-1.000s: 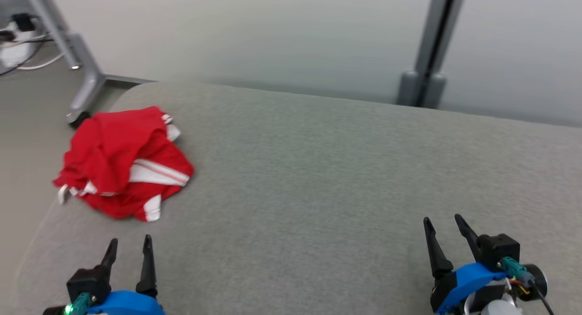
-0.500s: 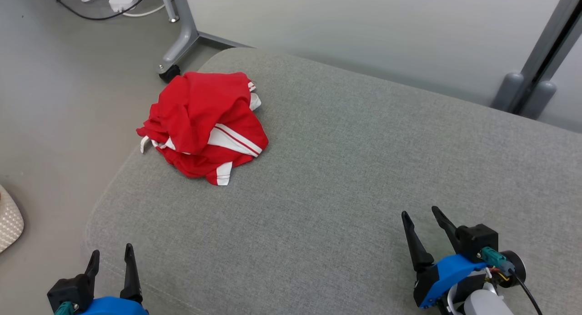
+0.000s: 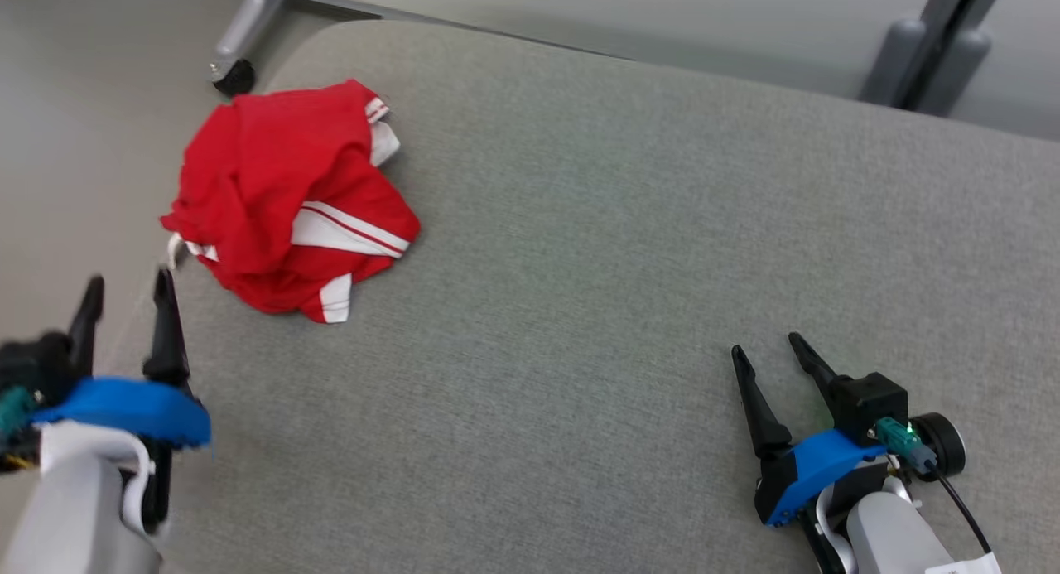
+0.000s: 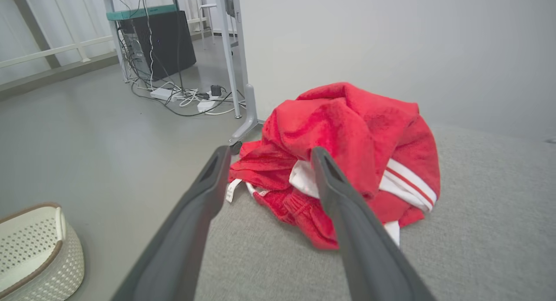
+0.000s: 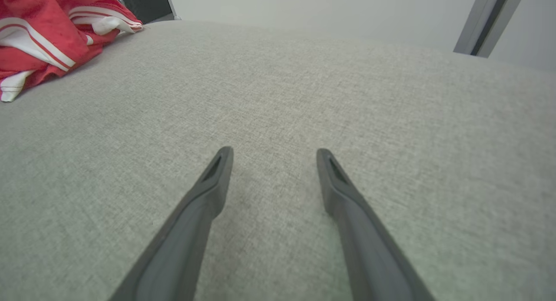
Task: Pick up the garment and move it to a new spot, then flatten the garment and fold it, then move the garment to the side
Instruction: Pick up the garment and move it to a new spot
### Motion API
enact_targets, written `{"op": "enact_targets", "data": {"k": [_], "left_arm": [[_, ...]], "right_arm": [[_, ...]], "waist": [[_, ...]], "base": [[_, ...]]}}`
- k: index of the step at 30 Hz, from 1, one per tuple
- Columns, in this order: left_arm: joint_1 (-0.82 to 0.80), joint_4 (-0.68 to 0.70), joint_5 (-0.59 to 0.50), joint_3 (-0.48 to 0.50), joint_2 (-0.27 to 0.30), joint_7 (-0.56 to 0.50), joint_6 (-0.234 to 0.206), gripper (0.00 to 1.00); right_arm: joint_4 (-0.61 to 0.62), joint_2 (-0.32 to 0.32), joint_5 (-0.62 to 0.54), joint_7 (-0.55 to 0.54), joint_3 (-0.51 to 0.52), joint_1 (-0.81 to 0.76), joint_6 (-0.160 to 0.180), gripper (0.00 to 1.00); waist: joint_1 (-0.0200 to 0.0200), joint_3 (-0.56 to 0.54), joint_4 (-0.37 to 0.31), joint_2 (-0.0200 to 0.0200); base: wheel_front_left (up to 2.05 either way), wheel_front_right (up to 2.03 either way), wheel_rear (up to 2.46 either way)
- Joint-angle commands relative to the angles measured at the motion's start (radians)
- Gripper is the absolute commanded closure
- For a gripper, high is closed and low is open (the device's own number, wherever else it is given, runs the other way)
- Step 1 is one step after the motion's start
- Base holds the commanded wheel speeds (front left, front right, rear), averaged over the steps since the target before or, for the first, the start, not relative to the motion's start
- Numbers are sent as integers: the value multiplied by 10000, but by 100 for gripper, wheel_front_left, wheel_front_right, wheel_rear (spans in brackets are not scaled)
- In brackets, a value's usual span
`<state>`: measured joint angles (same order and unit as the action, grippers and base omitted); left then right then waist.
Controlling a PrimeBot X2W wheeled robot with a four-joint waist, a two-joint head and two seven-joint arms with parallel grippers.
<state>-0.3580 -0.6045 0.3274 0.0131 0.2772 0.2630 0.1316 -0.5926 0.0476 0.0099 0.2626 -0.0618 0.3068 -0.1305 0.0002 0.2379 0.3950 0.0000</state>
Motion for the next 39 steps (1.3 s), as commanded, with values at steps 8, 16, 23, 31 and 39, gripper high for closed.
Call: {"op": "enact_targets", "data": {"k": [8, 16, 23, 31, 39], "left_arm": [[-2295, -849, 2134, -2203, 1617, 26, -17, 0], [-3632, -1774, 4695, -4821, 2611, -690, -17, 0], [-3971, -2555, 6154, -6095, 2987, -1150, -17, 100], [-4594, -2362, 6562, -6865, 3435, -104, -17, 100], [-5096, -232, 5696, -6407, 3736, 25, -17, 100]], "right_arm": [[53, 95, -302, 8, 96, 351, 3, 0], [18, 169, -305, -26, 49, 583, 10, 0], [75, 201, -132, -52, 72, 512, 17, 0], [251, 103, 155, -22, -36, 302, 8, 0], [431, 56, 844, 13, -301, -37, 0, 0]], "waist": [[-2, 891, -562, 0], [-2, 1513, -1149, 0], [-2, 1695, -1516, 0], [-2, 1199, -1703, 0], [-2, 161, -2245, 0]], "base": [[0, 0, 0], [0, 0, 0], [0, 0, 0], [0, 0, 0], [0, 0, 0]]}}
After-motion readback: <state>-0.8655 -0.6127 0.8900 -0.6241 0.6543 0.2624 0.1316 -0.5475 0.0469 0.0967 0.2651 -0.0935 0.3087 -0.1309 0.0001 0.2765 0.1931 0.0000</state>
